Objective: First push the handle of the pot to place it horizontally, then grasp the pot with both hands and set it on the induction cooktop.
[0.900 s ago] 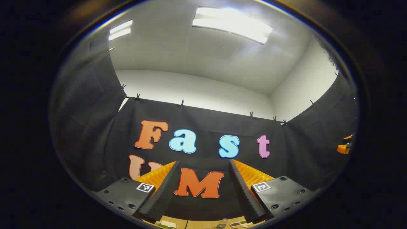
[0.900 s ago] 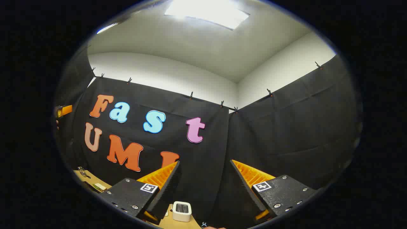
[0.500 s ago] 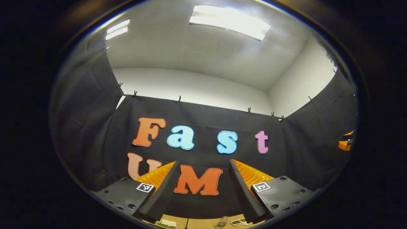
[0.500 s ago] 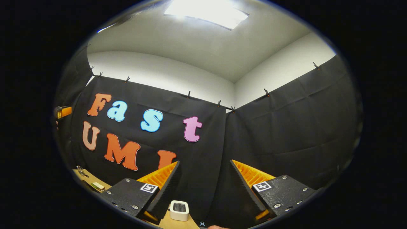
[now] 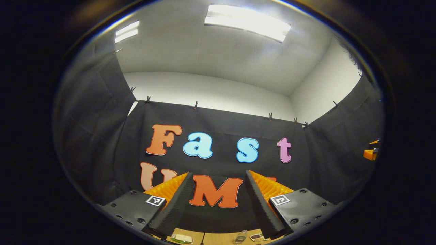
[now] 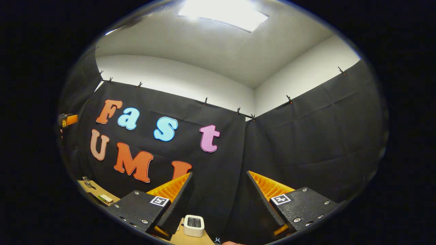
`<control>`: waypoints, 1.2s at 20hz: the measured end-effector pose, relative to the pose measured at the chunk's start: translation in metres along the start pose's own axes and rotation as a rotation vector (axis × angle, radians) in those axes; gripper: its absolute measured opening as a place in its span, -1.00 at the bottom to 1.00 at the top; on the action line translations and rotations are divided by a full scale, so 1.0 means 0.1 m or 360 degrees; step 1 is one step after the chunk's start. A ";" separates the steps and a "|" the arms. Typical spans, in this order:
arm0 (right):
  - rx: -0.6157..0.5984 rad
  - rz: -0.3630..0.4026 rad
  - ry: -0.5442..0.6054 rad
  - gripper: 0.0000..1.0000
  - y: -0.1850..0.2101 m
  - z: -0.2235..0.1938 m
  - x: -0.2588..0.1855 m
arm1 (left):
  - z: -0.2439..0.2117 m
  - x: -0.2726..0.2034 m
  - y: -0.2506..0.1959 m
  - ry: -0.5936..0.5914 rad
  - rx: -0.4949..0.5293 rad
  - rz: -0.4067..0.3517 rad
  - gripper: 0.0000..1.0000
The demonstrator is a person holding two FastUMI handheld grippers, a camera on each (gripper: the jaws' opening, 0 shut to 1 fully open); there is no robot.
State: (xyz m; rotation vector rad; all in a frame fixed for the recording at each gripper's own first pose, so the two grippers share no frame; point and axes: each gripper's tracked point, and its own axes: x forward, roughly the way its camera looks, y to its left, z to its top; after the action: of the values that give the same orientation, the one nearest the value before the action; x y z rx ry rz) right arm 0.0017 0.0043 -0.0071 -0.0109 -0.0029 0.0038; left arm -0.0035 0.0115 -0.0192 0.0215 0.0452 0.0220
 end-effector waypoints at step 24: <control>0.0032 0.0006 0.0083 0.86 -0.17 -0.32 -0.08 | -0.87 -0.09 -0.59 0.0358 0.0074 -0.0123 -0.85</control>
State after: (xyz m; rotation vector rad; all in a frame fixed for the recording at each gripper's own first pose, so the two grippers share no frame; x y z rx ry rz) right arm -0.0064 -0.0130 -0.0389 0.0091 0.0493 0.0071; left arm -0.0152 -0.0458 -0.1070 0.0638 0.2714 -0.0540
